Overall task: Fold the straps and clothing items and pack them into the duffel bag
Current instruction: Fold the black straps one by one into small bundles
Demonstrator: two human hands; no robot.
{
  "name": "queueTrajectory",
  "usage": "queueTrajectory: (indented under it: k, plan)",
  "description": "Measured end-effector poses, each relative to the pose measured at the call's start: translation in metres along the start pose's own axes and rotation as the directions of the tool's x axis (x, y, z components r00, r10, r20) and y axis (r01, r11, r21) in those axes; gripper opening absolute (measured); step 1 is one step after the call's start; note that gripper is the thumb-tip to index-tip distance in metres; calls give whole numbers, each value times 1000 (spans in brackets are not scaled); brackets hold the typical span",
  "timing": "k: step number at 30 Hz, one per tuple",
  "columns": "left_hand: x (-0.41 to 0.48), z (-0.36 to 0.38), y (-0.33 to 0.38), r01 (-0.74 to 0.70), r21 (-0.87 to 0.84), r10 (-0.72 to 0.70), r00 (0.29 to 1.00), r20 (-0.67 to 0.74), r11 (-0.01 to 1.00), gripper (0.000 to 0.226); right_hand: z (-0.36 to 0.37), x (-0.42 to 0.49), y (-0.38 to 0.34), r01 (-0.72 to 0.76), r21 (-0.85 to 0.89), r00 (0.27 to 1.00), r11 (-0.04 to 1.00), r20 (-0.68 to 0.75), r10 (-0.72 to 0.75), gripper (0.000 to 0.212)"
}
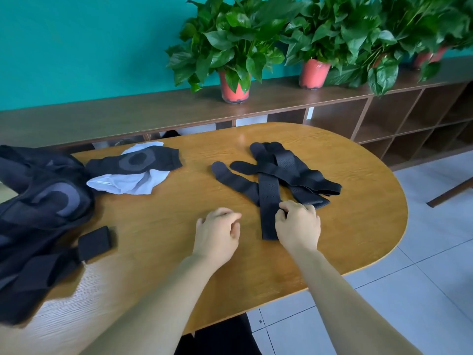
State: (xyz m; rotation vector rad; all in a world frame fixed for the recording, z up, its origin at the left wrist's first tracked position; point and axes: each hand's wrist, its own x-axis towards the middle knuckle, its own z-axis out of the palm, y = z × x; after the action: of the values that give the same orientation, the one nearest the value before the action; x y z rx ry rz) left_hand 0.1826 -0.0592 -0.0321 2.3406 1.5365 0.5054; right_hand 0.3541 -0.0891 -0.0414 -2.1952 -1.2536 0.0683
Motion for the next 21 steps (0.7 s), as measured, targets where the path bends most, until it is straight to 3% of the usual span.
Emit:
queueTrajectory:
  k: [6, 10, 15, 21]
  plan:
    - [18, 3, 6, -16, -11, 16, 1000, 1, 1000, 32, -14, 41, -11, 81, 30, 987, 996, -142, -76, 26]
    - [31, 3, 5, -32, -29, 32, 999, -7, 999, 32, -15, 82, -14, 90, -151, 994, 984, 79, -79, 41]
    - [46, 0, -5, -15, -14, 15, 1000, -13, 1000, 32, -1, 113, -12, 89, -296, 951, 951, 308, 6, 51]
    - [49, 3, -20, 28, -1, -28, 1000, 8, 1000, 32, 5, 122, -6, 87, -341, 955, 936, 295, 18, 47]
